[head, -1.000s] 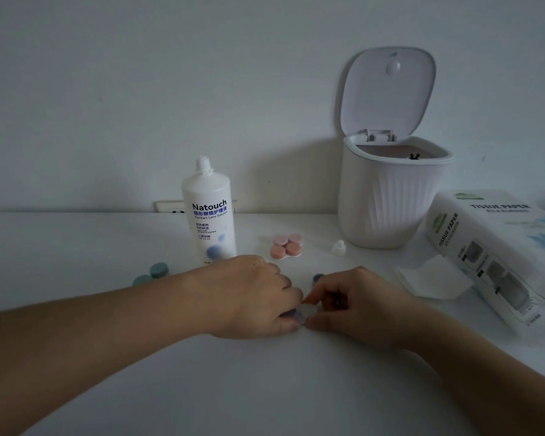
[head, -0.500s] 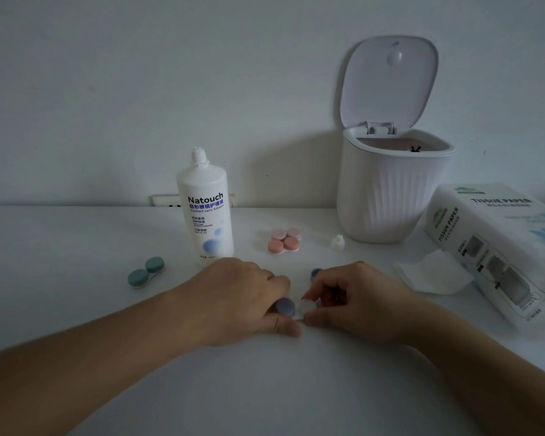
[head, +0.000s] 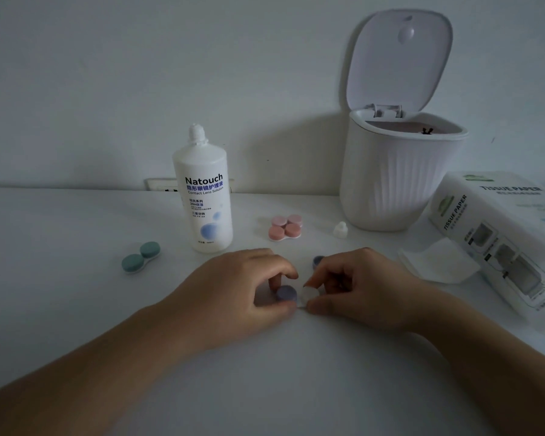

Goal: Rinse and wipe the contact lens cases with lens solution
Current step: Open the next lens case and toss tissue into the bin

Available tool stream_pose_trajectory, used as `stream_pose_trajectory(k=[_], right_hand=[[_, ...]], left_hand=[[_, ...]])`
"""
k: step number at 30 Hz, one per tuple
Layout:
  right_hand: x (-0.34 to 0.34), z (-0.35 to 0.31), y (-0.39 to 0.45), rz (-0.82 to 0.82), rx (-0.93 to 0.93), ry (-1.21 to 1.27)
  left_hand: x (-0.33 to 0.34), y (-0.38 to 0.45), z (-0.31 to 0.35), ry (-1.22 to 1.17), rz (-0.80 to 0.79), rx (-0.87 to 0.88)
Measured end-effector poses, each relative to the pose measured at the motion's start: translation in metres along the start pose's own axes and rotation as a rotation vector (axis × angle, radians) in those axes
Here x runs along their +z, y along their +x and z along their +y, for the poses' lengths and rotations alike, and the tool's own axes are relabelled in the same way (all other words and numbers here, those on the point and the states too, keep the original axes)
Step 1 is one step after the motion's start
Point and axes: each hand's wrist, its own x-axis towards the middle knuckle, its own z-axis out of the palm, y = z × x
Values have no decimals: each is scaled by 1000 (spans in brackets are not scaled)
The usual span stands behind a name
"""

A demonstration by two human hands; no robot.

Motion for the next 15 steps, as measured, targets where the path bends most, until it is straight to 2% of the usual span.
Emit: stream_pose_trajectory(k=[4, 12, 15], right_hand=[[-1, 0, 0, -11, 12, 3], [0, 2, 0, -1, 14, 25], [0, 1, 0, -5, 9, 29]], left_hand=[[-2, -1, 2, -93, -52, -32], [-2, 2, 1, -45, -15, -19], [-2, 1, 1, -122, 4, -20]])
